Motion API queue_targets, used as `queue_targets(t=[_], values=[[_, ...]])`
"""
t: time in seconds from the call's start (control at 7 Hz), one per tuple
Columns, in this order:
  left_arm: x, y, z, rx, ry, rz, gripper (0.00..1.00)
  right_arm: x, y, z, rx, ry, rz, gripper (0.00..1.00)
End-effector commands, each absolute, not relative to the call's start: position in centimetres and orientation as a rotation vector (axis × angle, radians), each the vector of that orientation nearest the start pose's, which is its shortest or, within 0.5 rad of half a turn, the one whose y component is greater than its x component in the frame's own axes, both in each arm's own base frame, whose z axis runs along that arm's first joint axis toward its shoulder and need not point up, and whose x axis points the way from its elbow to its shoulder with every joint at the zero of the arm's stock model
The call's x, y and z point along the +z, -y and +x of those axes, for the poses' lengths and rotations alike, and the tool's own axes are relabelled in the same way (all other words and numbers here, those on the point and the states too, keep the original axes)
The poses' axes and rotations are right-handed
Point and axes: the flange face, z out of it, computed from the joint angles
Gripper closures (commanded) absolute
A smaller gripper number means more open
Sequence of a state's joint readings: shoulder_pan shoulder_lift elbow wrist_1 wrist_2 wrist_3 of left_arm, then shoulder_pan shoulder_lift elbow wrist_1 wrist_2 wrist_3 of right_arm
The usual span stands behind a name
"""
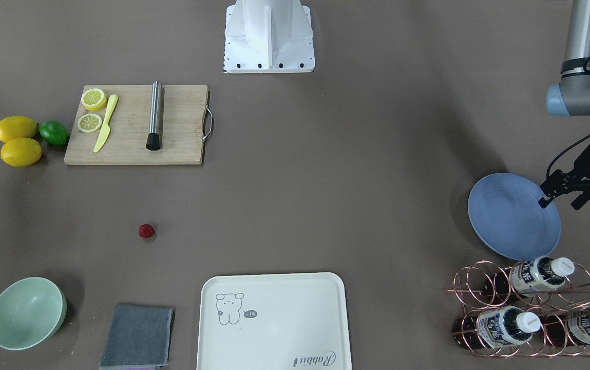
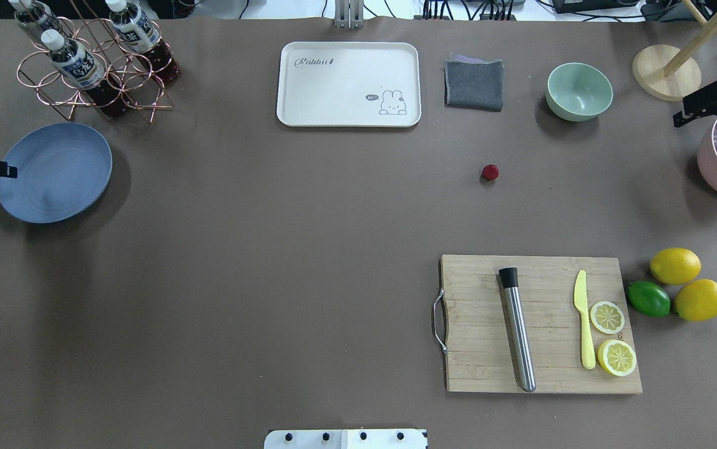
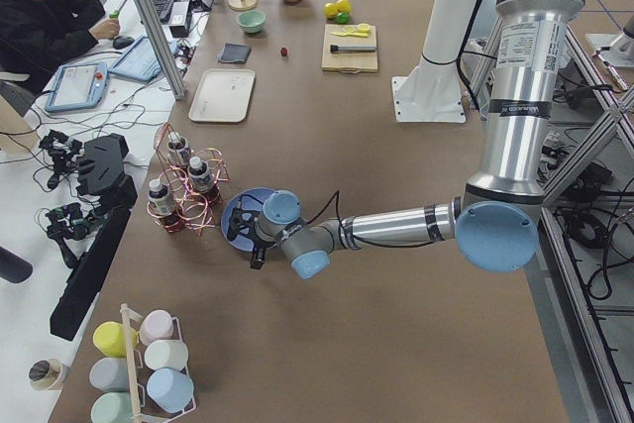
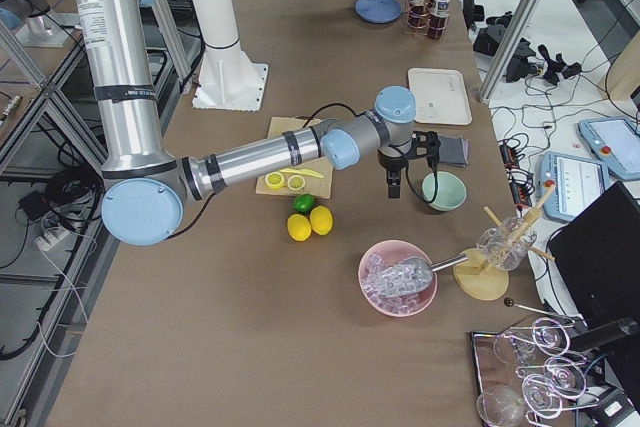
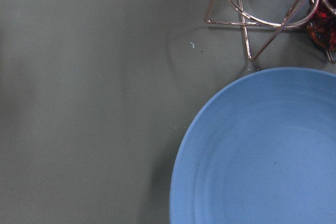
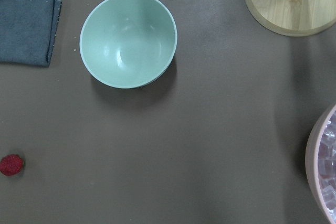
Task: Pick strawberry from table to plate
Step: 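Move the left gripper to the blue plate rim while the right arm lowers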
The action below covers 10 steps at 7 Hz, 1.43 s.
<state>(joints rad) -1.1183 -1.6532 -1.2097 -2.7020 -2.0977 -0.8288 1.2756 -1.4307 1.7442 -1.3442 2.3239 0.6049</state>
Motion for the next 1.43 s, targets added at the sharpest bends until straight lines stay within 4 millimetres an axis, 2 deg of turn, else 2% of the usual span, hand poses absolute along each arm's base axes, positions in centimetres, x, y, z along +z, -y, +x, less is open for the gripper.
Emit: queue_targets(t=[0.0,0.29,0.43,0.57,0.71,0.86,1.0,1.29], values=[[67.9,52.3,16.7,-0.120,-0.890,0.362,0.12,47.1,55.0,-10.5,0.082,0.883,0.142,0.00],[67.8,52.3,17.3,-0.109,-0.894,0.360,0.12,47.1,55.0,-10.5,0.082,0.883,0.142,0.00],[67.6,52.4,17.8,-0.104,-0.896,0.359,0.16,47.1,55.0,-10.5,0.082,0.883,0.142,0.00],[67.7,53.0,18.2,-0.104,-0.895,0.355,0.27,47.1,54.9,-10.5,0.081,0.885,0.146,0.00],[67.7,53.0,18.2,-0.103,-0.899,0.352,0.55,46.8,55.0,-10.5,0.090,0.893,0.154,0.00],[67.6,53.0,18.3,-0.101,-0.902,0.349,0.91,46.7,54.9,-10.5,0.101,0.900,0.159,0.00],[68.0,52.7,18.1,-0.100,-0.898,0.343,1.00,46.8,54.9,-10.5,0.101,0.899,0.158,0.00],[67.5,51.9,18.0,-0.065,-0.964,0.293,1.00,46.7,54.9,-10.5,0.101,0.900,0.159,0.00]])
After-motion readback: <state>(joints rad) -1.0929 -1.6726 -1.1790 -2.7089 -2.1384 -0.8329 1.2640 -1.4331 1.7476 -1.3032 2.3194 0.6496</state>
